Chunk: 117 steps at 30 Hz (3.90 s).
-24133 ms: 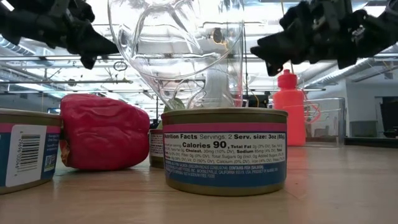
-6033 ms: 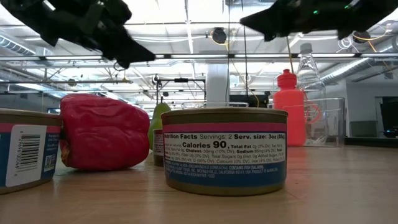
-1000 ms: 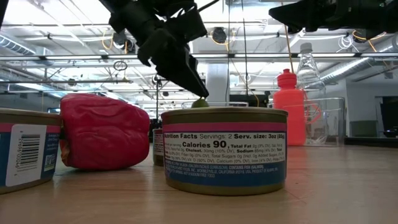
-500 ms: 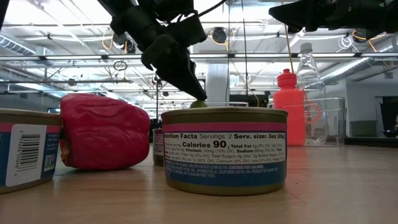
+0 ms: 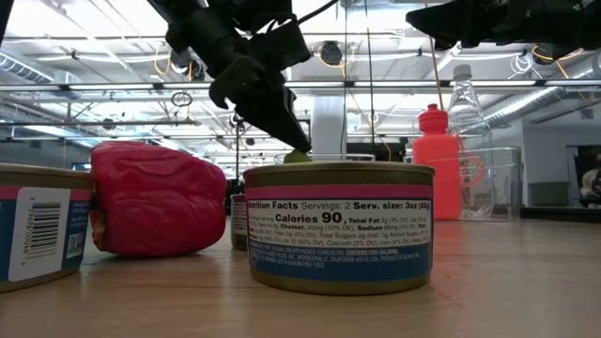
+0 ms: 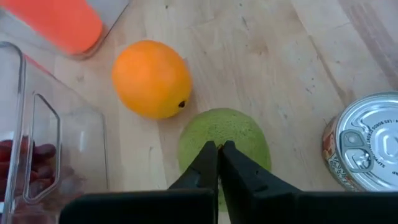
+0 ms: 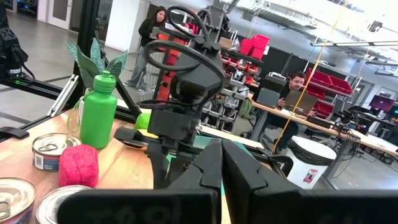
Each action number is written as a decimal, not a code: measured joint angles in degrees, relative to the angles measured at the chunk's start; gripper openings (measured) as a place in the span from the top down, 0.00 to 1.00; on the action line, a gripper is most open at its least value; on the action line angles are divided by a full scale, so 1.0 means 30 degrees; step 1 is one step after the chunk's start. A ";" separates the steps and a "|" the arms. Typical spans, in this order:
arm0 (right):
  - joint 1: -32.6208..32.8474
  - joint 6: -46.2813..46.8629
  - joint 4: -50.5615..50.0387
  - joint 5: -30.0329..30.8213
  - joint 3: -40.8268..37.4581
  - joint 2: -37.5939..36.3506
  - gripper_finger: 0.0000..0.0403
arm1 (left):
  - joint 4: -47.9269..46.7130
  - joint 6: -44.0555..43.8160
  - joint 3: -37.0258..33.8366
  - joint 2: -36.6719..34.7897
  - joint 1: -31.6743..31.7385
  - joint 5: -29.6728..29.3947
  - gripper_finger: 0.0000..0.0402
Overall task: Pick & Place Food Item
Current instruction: Put the pear into the left transparent bin, then put the green tuna can into the green bin
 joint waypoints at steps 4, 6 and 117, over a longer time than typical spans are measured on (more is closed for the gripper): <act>-0.0002 0.0000 -0.0004 0.0000 0.0000 0.0000 1.00 | 0.0080 0.0471 0.0137 -0.0168 -0.0130 -0.0071 0.99; -0.0001 0.0000 -0.0005 0.0000 0.0000 0.0000 1.00 | 0.0052 0.0493 0.0590 -0.0448 -0.0034 -0.0086 0.99; 0.0006 -0.1395 0.1610 0.0083 -0.0007 0.2300 1.00 | 0.3598 -0.3889 -1.6611 -2.6942 0.6614 -0.2053 0.99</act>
